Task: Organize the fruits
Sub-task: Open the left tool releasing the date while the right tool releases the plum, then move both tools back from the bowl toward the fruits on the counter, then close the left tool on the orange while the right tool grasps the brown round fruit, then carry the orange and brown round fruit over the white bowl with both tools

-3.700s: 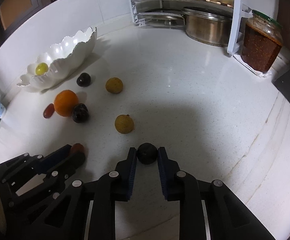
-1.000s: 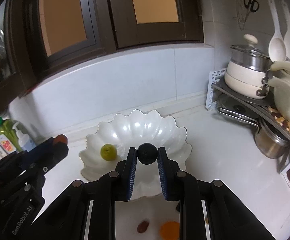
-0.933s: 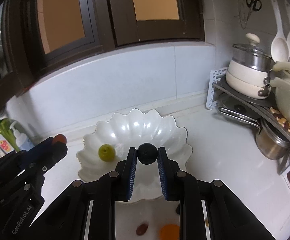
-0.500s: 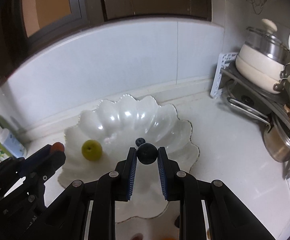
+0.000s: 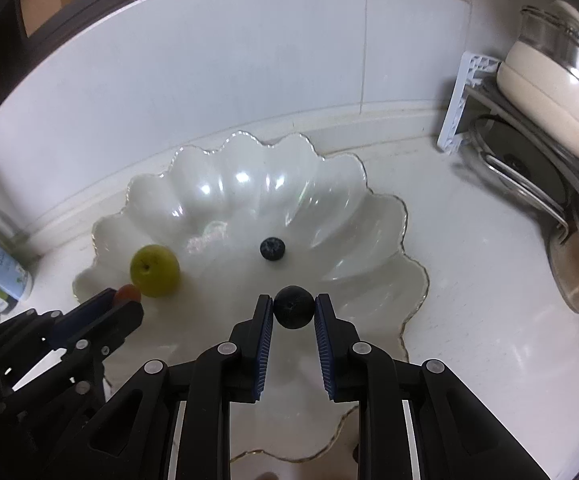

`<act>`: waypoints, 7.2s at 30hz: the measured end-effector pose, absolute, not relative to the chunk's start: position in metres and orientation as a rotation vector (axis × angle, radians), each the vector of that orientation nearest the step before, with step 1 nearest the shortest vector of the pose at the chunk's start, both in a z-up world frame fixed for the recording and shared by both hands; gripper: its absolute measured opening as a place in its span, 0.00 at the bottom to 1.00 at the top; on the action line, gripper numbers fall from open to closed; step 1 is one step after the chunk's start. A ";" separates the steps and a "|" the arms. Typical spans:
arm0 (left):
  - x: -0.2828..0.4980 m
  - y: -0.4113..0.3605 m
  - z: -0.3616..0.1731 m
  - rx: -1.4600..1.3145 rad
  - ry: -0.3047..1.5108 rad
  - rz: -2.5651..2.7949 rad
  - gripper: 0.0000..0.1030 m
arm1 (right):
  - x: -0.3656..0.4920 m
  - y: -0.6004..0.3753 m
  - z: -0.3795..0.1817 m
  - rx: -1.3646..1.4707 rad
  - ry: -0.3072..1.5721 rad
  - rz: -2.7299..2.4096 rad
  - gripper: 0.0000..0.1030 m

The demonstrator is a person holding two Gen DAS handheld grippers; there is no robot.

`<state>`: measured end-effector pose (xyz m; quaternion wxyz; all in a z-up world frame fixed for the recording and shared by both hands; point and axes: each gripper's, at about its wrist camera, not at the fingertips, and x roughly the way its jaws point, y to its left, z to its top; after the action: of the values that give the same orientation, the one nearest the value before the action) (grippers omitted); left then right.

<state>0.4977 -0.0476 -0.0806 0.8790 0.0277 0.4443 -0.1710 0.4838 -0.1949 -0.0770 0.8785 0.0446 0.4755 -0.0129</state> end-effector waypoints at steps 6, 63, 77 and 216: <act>0.505 -0.050 -0.092 0.059 0.977 -0.340 0.16 | 0.491 -0.195 -0.084 0.087 1.020 -0.029 0.22; 0.350 -0.072 0.034 0.132 0.668 -0.437 0.36 | 0.303 -0.230 0.027 0.114 0.690 -0.160 0.37; 0.318 -0.093 0.032 0.169 0.658 -0.539 0.37 | 0.256 -0.251 0.031 0.140 0.656 -0.231 0.37; 0.327 -0.095 -0.057 0.145 0.729 -0.745 0.41 | 0.233 -0.227 -0.056 0.275 0.672 -0.340 0.24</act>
<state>0.3271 -0.0948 -0.0568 0.8647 0.0690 0.3481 -0.3554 0.2330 -0.2271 -0.0561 0.9207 0.1339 0.3270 -0.1655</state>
